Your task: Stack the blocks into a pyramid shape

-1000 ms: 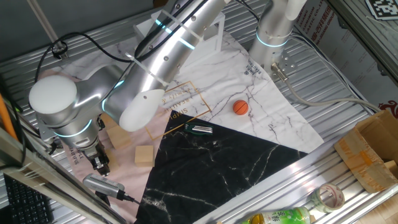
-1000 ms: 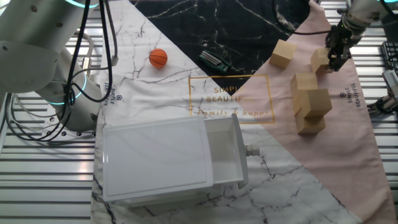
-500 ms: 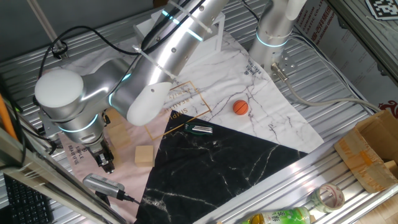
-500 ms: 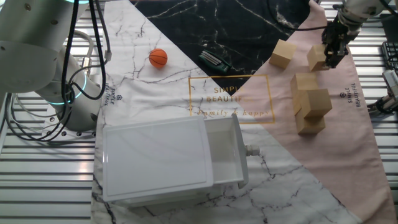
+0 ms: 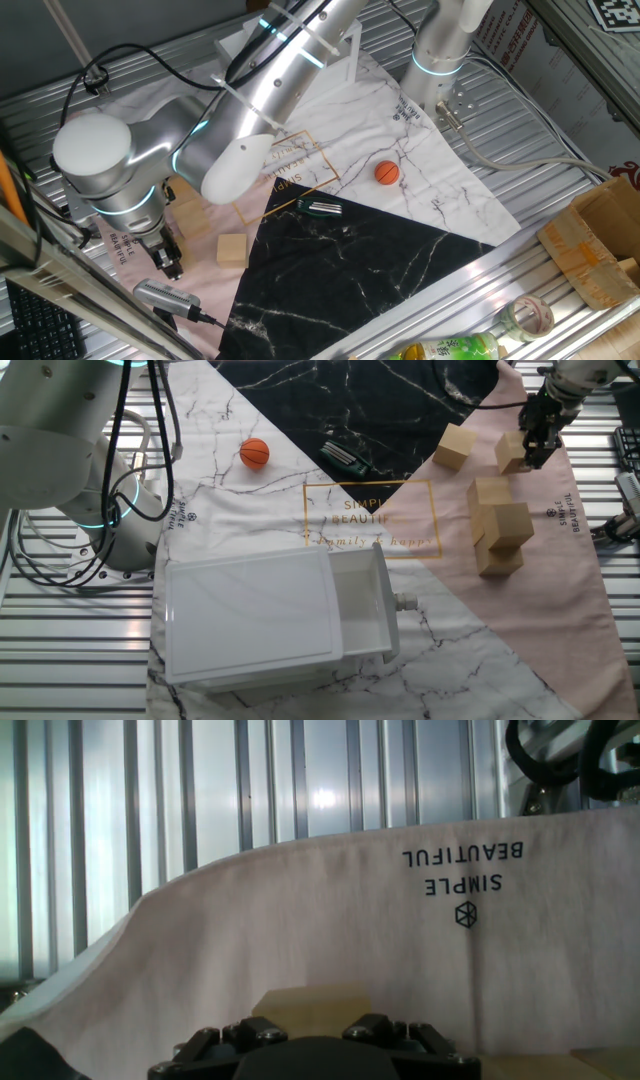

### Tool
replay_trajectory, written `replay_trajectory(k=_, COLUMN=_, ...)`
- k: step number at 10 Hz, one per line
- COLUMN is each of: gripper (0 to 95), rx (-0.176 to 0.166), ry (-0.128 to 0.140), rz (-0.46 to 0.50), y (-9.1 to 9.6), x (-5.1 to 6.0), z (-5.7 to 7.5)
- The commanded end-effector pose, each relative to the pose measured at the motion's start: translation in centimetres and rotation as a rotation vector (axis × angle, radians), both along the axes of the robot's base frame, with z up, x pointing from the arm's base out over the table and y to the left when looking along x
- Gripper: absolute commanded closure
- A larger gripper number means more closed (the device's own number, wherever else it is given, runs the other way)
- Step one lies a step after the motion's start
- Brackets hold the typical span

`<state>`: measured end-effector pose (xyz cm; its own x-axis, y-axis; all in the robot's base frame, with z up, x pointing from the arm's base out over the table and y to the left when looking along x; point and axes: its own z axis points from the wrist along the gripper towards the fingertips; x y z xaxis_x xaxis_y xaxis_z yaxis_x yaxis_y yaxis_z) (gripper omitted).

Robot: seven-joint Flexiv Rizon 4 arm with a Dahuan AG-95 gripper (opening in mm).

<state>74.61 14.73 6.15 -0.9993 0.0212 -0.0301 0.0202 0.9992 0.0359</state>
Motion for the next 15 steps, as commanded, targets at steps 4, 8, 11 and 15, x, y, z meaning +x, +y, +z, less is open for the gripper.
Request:
replay_trajectory(k=4, gripper=95.0, rx=-0.004, ry=-0.004, rz=0.0, y=0.1, x=-0.2, z=0.2)
replay_trajectory(k=8, gripper=95.0, rx=-0.003, ry=-0.002, rz=0.008, y=0.1, x=-0.3, z=0.2)
replay_trajectory(k=11, gripper=95.0, rx=-0.007, ry=-0.007, rz=0.009, y=0.2, x=-0.4, z=0.4)
replay_trajectory(k=15, gripper=95.0, rx=0.0, ry=-0.007, rz=0.018, y=0.9, x=-1.3, z=2.0)
